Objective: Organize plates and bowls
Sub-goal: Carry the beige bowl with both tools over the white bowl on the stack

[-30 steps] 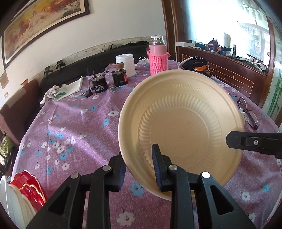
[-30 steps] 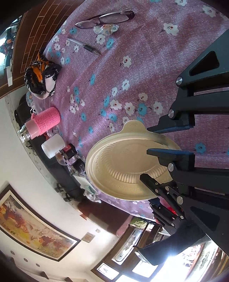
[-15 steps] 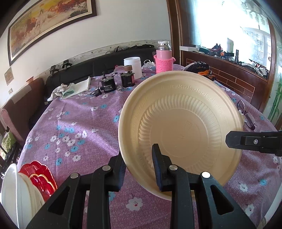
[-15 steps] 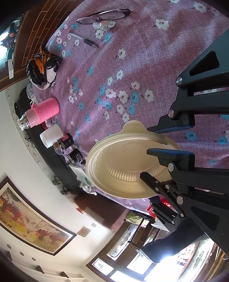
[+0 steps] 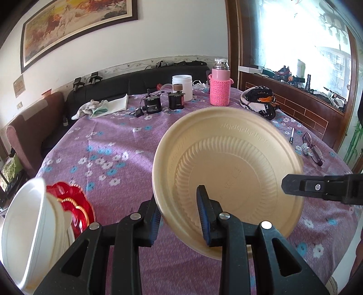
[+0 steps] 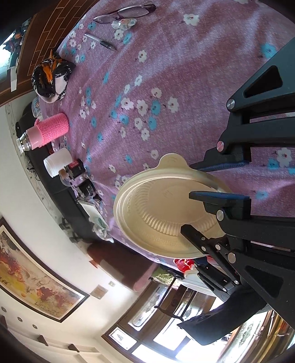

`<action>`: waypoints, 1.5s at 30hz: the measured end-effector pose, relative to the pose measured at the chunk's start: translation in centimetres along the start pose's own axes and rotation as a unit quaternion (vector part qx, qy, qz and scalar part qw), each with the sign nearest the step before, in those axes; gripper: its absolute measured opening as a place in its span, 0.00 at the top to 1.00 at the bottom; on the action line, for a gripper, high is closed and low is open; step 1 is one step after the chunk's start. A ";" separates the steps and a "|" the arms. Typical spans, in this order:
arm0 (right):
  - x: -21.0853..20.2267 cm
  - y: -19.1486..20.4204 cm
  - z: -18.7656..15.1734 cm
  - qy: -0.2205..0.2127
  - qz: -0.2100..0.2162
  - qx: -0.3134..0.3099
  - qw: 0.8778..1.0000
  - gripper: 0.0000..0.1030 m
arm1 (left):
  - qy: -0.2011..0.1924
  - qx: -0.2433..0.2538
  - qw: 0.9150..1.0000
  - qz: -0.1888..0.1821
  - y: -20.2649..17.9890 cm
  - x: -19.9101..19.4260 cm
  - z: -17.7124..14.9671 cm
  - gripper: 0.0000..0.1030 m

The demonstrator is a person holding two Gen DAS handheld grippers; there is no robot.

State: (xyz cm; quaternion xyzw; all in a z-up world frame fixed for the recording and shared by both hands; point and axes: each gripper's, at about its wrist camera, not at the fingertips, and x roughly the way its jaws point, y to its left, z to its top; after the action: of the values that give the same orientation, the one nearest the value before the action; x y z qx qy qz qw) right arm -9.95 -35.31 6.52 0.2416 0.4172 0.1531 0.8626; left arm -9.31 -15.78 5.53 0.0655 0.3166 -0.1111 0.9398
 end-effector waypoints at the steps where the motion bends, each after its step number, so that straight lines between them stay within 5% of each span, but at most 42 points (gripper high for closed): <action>1: 0.1 0.1 -0.4 0.002 -0.001 -0.001 1.000 0.82 | 0.000 -0.001 1.000 0.000 0.1 -0.2 -0.2 0.73; 30: -0.7 3.5 -4.1 0.038 0.023 0.000 0.999 0.82 | -0.032 -0.023 0.999 0.022 2.2 -6.7 -3.1 0.69; 45: -3.8 8.5 -3.9 0.051 0.044 -0.025 0.997 0.82 | -0.068 -0.018 0.997 0.036 4.2 -12.9 -1.9 0.60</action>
State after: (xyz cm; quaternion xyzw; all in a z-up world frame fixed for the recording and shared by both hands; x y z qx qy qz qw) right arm -15.89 -28.81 11.50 0.2295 0.4460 0.2134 0.8384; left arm -19.39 -9.14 12.10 0.0521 0.2511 -0.0760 0.9636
